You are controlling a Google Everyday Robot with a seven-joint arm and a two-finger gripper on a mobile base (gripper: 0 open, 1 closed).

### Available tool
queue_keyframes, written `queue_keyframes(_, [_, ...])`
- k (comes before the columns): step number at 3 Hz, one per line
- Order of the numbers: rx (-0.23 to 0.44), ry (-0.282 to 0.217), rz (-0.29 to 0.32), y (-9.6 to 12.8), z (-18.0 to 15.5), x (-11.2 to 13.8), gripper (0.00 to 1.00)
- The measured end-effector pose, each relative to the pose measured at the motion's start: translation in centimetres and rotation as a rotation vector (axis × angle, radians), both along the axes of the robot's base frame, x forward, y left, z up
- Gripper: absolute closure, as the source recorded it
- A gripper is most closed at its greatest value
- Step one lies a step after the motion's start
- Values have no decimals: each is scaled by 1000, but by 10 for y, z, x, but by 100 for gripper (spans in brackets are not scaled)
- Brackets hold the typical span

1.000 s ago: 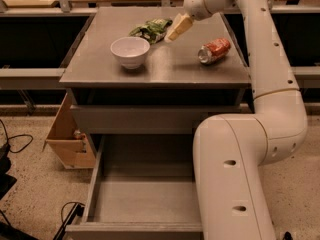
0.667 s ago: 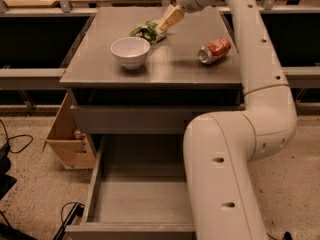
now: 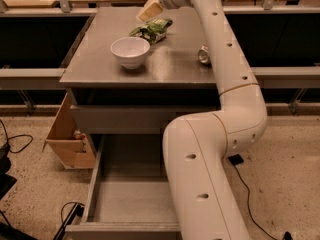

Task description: Place green jalapeno chip bag into middle drawer

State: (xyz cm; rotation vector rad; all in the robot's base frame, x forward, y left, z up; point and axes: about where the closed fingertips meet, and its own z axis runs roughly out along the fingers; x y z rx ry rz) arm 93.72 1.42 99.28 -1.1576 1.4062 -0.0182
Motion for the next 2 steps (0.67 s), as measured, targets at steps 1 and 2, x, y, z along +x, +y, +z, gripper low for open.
queue_keyframes(1, [36, 9, -37, 11, -6, 11, 0])
queue_keyframes(2, [42, 14, -38, 12, -7, 11, 0])
